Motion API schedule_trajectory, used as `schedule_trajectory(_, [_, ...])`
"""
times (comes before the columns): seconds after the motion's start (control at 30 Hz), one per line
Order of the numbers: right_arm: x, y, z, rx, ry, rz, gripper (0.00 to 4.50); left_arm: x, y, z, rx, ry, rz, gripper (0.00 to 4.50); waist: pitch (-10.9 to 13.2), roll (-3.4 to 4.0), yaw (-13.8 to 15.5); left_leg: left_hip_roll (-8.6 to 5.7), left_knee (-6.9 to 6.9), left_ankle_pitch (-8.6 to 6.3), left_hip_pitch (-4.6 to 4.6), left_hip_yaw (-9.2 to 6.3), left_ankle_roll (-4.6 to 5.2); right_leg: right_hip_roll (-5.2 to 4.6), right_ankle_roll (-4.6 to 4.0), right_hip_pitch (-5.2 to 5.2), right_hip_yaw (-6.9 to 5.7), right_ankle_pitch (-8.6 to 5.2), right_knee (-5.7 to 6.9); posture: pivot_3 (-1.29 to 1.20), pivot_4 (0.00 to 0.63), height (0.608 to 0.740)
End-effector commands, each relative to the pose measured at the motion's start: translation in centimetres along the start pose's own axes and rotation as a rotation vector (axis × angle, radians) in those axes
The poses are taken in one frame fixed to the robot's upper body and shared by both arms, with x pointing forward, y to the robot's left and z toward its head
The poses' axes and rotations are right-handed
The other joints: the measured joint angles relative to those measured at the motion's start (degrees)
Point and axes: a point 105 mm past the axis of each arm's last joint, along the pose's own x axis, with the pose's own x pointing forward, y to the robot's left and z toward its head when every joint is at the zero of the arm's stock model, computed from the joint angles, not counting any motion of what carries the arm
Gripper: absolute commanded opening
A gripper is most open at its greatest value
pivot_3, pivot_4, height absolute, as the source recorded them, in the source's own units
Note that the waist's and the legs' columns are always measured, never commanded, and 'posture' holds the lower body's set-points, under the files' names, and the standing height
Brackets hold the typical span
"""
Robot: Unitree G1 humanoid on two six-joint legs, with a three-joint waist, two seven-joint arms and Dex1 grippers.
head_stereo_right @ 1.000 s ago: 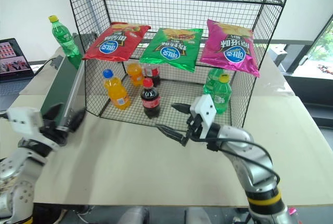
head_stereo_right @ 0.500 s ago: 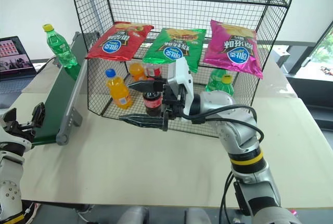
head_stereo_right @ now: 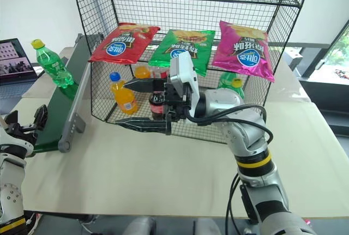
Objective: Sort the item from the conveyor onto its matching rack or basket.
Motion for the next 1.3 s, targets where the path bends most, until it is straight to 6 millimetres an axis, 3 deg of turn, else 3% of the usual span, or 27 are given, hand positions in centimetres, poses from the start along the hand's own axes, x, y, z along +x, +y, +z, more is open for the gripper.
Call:
schedule_trajectory(0.03, [0.3, 0.4, 1.6, -0.033, -0.052, 0.034, 4.50, 0.2, 0.4, 2.0, 0.046, -0.074, 0.014, 4.36, 0.0, 0.00, 0.0, 0.00, 0.00, 0.00, -0.01, 0.00, 0.00, 0.00, 0.00, -0.01, 0.00, 0.00, 0.00, 0.00, 0.150, 0.738])
schedule_trajectory(0.93, [0.2, 0.6, 1.8, -0.026, -0.063, 0.022, 4.50, 1.8, 0.7, 1.7, 0.032, -0.029, -0.022, 4.36, 0.0, 0.01, 0.0, 0.00, -0.10, 0.00, 0.00, 0.01, 0.00, -0.01, 0.00, -0.05, 0.00, 0.00, -0.02, 0.00, 0.150, 0.738])
schedule_trajectory(1.07, [0.4, 0.7, 1.8, -0.021, -0.066, 0.020, 4.50, 1.3, 0.4, 1.5, -0.010, -0.021, -0.051, 3.11, 0.0, 0.03, 0.1, 0.00, -0.10, 0.00, 0.00, 0.01, 0.00, -0.01, 0.00, -0.05, 0.00, 0.00, -0.02, 0.00, 0.150, 0.738])
schedule_trajectory(1.2, [0.3, 0.8, 1.7, -0.016, -0.057, 0.006, 4.50, 0.7, 0.0, 1.8, -0.014, -0.018, -0.080, 3.06, 0.0, 0.04, 0.3, -0.02, -0.10, 0.00, 0.00, 0.01, -0.01, -0.04, 0.00, -0.04, 0.00, 0.00, -0.03, 0.00, 0.150, 0.738])
schedule_trajectory(1.3, [-0.8, 0.7, 0.3, -0.004, 0.003, -0.034, 4.50, 0.3, -1.2, 2.9, -0.034, -0.006, -0.173, 3.06, 0.0, 0.00, 0.5, -0.03, -0.09, 0.01, -0.01, -0.01, -0.01, -0.05, 0.00, -0.03, -0.02, 0.00, -0.03, 0.00, 0.150, 0.738])
